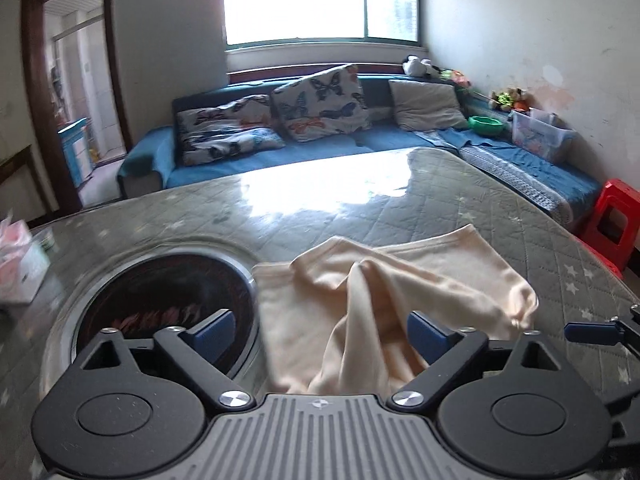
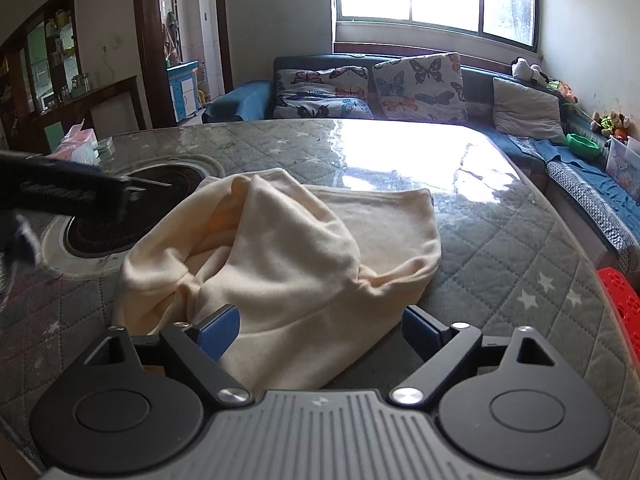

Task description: Fold clothes

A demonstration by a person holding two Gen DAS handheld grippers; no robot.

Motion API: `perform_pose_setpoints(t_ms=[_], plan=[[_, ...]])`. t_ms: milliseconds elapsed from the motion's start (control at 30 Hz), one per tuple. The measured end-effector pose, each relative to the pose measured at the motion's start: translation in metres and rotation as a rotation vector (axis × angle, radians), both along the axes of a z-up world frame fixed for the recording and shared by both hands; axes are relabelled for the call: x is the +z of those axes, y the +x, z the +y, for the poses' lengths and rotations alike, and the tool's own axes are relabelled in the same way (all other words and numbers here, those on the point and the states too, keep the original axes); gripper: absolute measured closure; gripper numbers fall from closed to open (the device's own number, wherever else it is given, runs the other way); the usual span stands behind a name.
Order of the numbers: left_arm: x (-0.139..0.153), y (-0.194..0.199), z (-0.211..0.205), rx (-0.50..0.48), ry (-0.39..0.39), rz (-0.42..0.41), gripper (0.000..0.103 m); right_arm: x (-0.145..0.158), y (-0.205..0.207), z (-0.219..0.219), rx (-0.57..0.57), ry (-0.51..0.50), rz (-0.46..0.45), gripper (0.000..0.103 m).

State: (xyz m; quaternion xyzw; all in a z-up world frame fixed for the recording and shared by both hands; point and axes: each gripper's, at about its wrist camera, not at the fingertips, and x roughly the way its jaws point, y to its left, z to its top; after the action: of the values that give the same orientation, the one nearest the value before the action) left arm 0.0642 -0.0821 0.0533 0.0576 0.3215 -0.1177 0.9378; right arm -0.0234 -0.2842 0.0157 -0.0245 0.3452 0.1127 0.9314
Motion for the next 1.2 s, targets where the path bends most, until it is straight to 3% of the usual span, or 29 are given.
perform_pose_setpoints(t_ms=[233,267,367,400,567,833,1000,1200], plan=[[-0.016,0.034,-0.003,-0.062,-0.059,0.072,0.046,0.011,0.019,-0.005,0.017,-0.017,-0.020,0.016],[-0.017,0.033,-0.002,-0.070,-0.066,0.075,0.053,0.013,0.022,-0.005,0.021,-0.021,-0.024,0.017],[-0.021,0.031,0.000,-0.093,-0.089,0.086,0.087,0.018,0.032,-0.004,0.034,-0.023,-0.034,0.018],[-0.022,0.030,0.001,-0.101,-0.096,0.090,0.093,0.020,0.035,-0.004,0.038,-0.023,-0.038,0.020],[-0.029,0.027,0.004,-0.139,-0.133,0.108,0.097,0.031,0.051,-0.001,0.067,-0.022,-0.067,0.023],[-0.033,-0.029,0.022,-0.178,-0.192,0.123,0.097,0.044,0.086,0.030,0.192,-0.031,-0.087,0.028],[-0.041,-0.038,0.030,-0.140,-0.215,0.152,0.097,0.026,0.115,0.069,0.299,-0.075,-0.027,0.034],[-0.044,-0.041,0.036,-0.136,-0.233,0.158,0.097,-0.006,0.142,0.095,0.337,-0.109,0.062,0.043]])
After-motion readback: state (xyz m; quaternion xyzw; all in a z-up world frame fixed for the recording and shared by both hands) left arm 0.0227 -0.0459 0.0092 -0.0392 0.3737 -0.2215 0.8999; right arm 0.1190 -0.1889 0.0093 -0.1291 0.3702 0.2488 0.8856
